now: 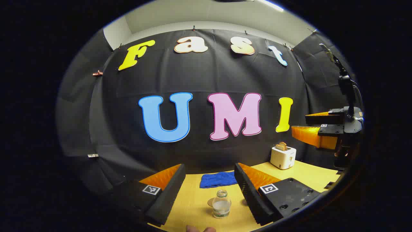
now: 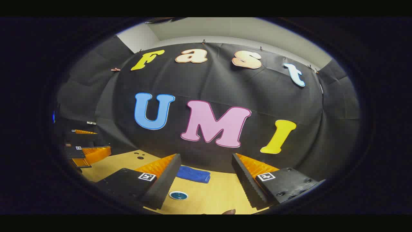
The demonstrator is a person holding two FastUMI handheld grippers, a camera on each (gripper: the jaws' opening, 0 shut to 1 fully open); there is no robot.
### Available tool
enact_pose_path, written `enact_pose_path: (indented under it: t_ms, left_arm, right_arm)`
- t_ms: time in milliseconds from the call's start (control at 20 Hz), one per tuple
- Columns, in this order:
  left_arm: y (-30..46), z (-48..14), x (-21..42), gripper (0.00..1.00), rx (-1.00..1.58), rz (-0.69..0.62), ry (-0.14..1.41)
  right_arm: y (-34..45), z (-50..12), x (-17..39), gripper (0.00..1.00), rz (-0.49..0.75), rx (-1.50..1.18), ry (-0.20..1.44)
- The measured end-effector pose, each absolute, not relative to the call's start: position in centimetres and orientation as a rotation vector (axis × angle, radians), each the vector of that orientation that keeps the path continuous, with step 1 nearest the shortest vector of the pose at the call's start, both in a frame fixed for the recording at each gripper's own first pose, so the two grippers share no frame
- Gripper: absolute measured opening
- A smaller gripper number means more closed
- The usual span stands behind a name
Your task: Open the teacup lid with one hand, grasp the water bottle and pour water into the teacup with the other hand; after pouring, place the water bottle on the coaster and then close the teacup lid.
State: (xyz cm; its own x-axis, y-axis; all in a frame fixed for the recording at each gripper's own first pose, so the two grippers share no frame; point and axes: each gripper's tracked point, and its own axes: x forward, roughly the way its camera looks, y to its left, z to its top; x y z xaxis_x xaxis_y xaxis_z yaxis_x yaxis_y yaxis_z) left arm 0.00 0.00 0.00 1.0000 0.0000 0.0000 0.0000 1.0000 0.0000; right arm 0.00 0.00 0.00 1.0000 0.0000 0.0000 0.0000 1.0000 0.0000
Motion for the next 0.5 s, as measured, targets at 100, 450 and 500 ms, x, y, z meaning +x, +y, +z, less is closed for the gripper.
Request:
enact_pose_path:
  t_ms: [100, 450, 500]
  left_arm:
    - [0.27, 0.02, 0.02, 0.96, -0.001, 0.002, 0.001]
    - [0.54, -0.07, 0.28, 0.96, -0.005, -0.002, 0.003]
    - [0.45, -0.10, 0.31, 0.96, -0.001, -0.005, 0.001]
  right_arm:
    - [0.31, 0.05, 0.03, 0.96, 0.002, 0.000, -0.001]
    - [0.96, -0.01, 0.31, 0.98, 0.010, 0.005, 0.000]
    - [1.08, 0.00, 0.37, 0.98, 0.011, 0.007, 0.000]
